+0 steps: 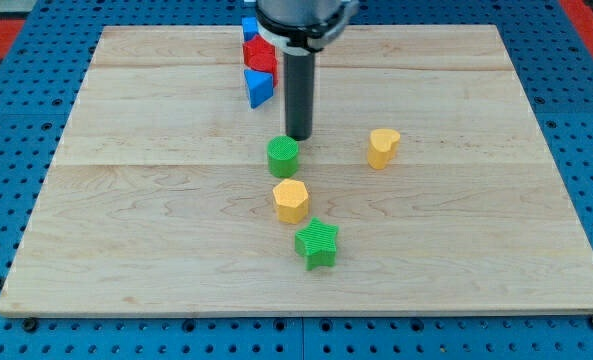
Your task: Group up the yellow and green blocks at the bottom center of the board
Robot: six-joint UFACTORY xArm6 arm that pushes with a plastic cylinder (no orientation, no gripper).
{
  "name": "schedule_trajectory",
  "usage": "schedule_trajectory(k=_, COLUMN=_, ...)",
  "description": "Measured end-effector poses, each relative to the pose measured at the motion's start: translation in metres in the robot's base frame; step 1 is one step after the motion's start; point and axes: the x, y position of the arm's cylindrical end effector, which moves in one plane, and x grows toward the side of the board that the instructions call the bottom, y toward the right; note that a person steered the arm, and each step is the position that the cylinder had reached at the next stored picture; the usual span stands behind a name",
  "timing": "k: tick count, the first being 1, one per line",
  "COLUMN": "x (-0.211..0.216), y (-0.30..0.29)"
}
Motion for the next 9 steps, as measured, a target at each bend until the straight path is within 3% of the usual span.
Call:
schedule_trajectory(k=2, x=0.084, y=-0.033)
schedule_trajectory(k=3, x=0.081, y=-0.045)
schedule_trajectory(k=4, x=0.012, y=-0.045)
schedule_trajectory(k=5, x=-0.037, y=0.050)
schedule_trajectory(k=6, x=-0.036, y=0.143)
schedule_trajectory(k=8, x=0.082, y=0.032)
schedule_trajectory(k=9, x=0.113, y=0.016)
